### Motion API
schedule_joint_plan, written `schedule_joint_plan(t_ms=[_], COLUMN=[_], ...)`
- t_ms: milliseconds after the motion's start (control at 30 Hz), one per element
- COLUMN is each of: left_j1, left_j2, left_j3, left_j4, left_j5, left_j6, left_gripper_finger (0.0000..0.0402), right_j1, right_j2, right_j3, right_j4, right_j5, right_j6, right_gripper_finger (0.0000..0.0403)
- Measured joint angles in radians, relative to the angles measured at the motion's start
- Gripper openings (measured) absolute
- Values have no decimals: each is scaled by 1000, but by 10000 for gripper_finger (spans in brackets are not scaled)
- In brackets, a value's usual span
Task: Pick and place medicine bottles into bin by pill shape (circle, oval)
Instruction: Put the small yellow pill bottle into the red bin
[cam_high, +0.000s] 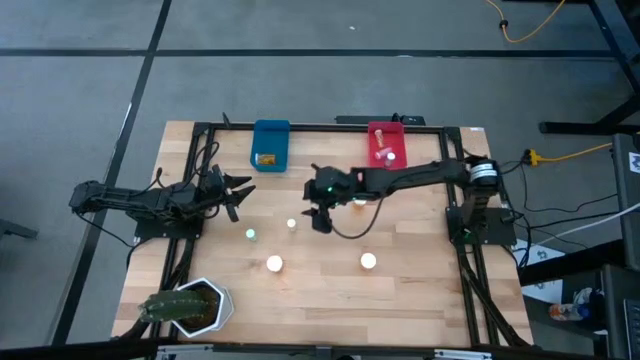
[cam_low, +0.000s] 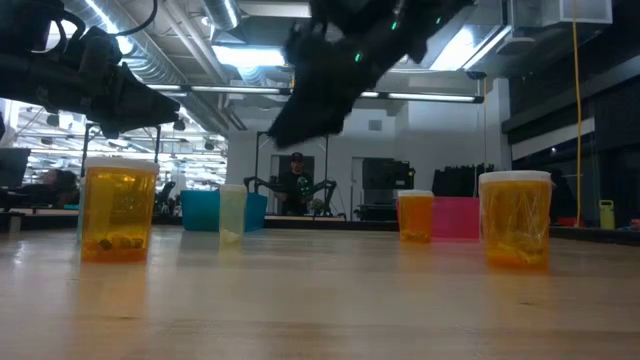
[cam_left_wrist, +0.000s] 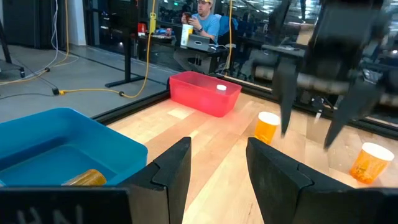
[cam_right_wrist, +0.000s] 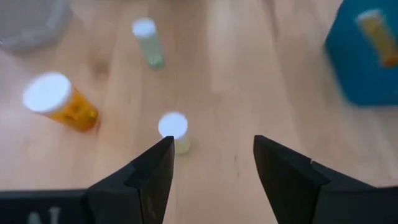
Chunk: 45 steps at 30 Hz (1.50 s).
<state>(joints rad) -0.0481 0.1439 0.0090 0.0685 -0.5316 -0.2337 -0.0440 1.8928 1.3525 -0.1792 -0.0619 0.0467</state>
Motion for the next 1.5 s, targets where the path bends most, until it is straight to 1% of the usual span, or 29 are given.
schedule_joint_plan(t_ms=[100, 200, 333, 400, 533, 633, 967, 1167, 1333, 1500], left_j1=[0, 0, 0, 0, 0, 0, 0, 0, 0, 0], left_j2=[0, 0, 0, 0, 0, 0, 0, 0, 0, 0], left_j3=[0, 0, 0, 0, 0, 0, 0, 0, 0, 0], left_j4=[0, 0, 0, 0, 0, 0, 0, 0, 0, 0], left_j5=[0, 0, 1, 1, 1, 2, 2, 2, 2, 2], left_j6=[0, 0, 0, 0, 0, 0, 0, 0, 0, 0], left_gripper_finger=[147, 147, 147, 147, 147, 147, 147, 147, 147, 147], right_j1=[13, 31, 46, 51, 56, 56, 56, 56, 56, 55], right_j2=[68, 127, 171, 189, 220, 241, 269, 269, 269, 269], right_j3=[0, 0, -1, -1, -1, -1, -1, -1, -1, -1], right_j4=[2, 1, 20, 64, 162, 200, 329, 338, 330, 350], right_j5=[-1, -25, -26, -26, -11, 12, 18, 21, 87, 96], right_j6=[1, -1, 0, 1, 0, -1, -1, 3, 31, 32], right_gripper_finger=[220, 220, 220, 220, 220, 220, 220, 219, 191, 133])
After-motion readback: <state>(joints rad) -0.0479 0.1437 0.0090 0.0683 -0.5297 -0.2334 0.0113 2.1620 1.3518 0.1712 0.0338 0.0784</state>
